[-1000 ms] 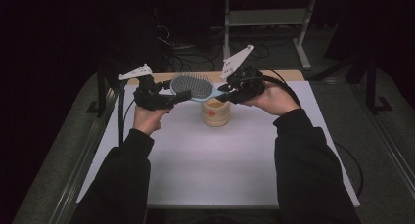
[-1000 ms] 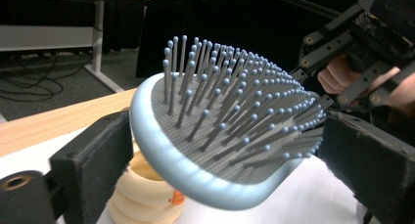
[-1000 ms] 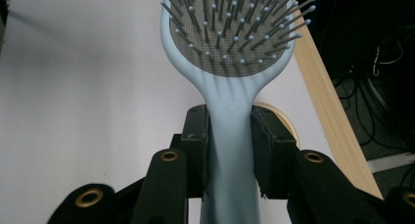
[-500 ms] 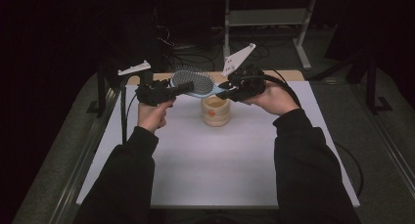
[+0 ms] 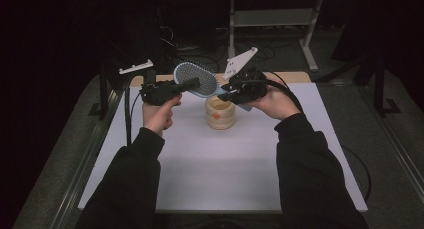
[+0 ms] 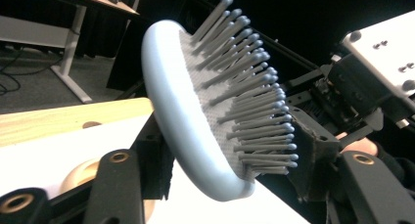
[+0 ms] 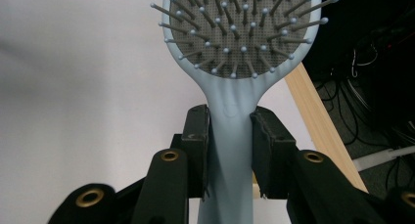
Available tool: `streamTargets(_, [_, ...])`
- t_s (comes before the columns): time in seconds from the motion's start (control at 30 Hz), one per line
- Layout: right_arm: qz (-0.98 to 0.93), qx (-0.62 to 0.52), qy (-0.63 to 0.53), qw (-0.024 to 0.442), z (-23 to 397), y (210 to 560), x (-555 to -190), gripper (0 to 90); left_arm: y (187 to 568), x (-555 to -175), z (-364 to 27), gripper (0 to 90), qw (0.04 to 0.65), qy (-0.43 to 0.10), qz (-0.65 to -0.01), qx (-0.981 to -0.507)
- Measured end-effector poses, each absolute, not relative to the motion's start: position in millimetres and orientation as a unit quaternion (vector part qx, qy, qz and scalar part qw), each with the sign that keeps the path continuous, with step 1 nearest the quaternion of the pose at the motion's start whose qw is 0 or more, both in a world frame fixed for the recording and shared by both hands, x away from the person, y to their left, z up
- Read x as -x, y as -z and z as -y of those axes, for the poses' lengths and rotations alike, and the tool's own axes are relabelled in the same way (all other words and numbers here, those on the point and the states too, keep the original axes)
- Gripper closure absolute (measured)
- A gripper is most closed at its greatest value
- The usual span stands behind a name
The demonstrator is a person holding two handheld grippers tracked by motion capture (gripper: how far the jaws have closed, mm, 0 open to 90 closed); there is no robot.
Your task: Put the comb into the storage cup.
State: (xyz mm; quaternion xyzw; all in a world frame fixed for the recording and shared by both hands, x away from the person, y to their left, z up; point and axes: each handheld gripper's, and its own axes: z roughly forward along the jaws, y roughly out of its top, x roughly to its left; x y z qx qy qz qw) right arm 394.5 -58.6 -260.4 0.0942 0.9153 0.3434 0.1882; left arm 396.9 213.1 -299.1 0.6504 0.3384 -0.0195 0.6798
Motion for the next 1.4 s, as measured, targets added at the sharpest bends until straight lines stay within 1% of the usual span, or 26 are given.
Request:
streamTargets(0.1, [-0.914,-0.098,-0.343,0.192,57.1,262.5,-394.4,68.7,299.3,-397.3,-211.8,47.6,0.686,0.025,-0.341,-0.642])
streamTargets(0.23, [-0.914,-0.102,-0.344,0.191,56.0,265.7,-396.2,69.1,297.6,-395.1,-209.2,52.0,0.690,0.011,-0.335,-0.642])
streamTargets(0.43, [-0.915,-0.108,-0.342,0.187,53.7,270.6,-398.2,69.4,292.0,-391.0,-204.1,56.5,0.682,-0.020,-0.316,-0.659])
streamTargets(0.87, [-0.908,-0.130,-0.361,0.166,58.6,273.0,-402.7,68.0,278.6,-391.0,-195.8,59.6,0.660,-0.050,-0.287,-0.693])
streamTargets(0.9, [-0.908,-0.133,-0.362,0.164,59.3,272.9,-403.1,66.4,277.2,-391.1,-194.9,59.9,0.657,-0.052,-0.286,-0.695])
streamTargets(1.0, [-0.906,-0.150,-0.363,0.159,60.8,273.5,-404.6,53.0,274.8,-392.4,-193.3,59.9,0.655,-0.045,-0.281,-0.701])
streamTargets(1.13, [-0.898,-0.171,-0.373,0.155,65.7,274.0,-406.8,38.6,270.1,-392.7,-190.5,60.2,0.644,-0.057,-0.277,-0.711])
streamTargets(1.17, [-0.895,-0.180,-0.377,0.155,67.4,274.0,-407.6,33.6,269.3,-392.8,-190.2,60.1,0.642,-0.059,-0.277,-0.712])
streamTargets(1.23, [-0.889,-0.200,-0.380,0.157,70.7,274.9,-409.7,19.2,266.8,-393.4,-189.9,60.1,0.641,-0.063,-0.276,-0.713])
streamTargets(1.3, [-0.887,-0.214,-0.377,0.158,73.6,275.4,-411.3,16.3,265.1,-394.0,-190.0,60.1,0.643,-0.064,-0.276,-0.712])
streamTargets(1.33, [-0.886,-0.217,-0.380,0.155,75.6,276.2,-411.8,12.1,264.2,-394.6,-190.1,60.1,0.642,-0.066,-0.276,-0.713])
streamTargets(1.37, [-0.886,-0.217,-0.380,0.155,75.6,276.2,-411.8,12.1,264.2,-394.6,-190.1,60.1,0.642,-0.066,-0.276,-0.713])
streamTargets(1.4, [-0.885,-0.221,-0.381,0.154,77.4,276.9,-412.0,10.0,262.1,-395.4,-189.9,60.1,0.639,-0.072,-0.276,-0.715])
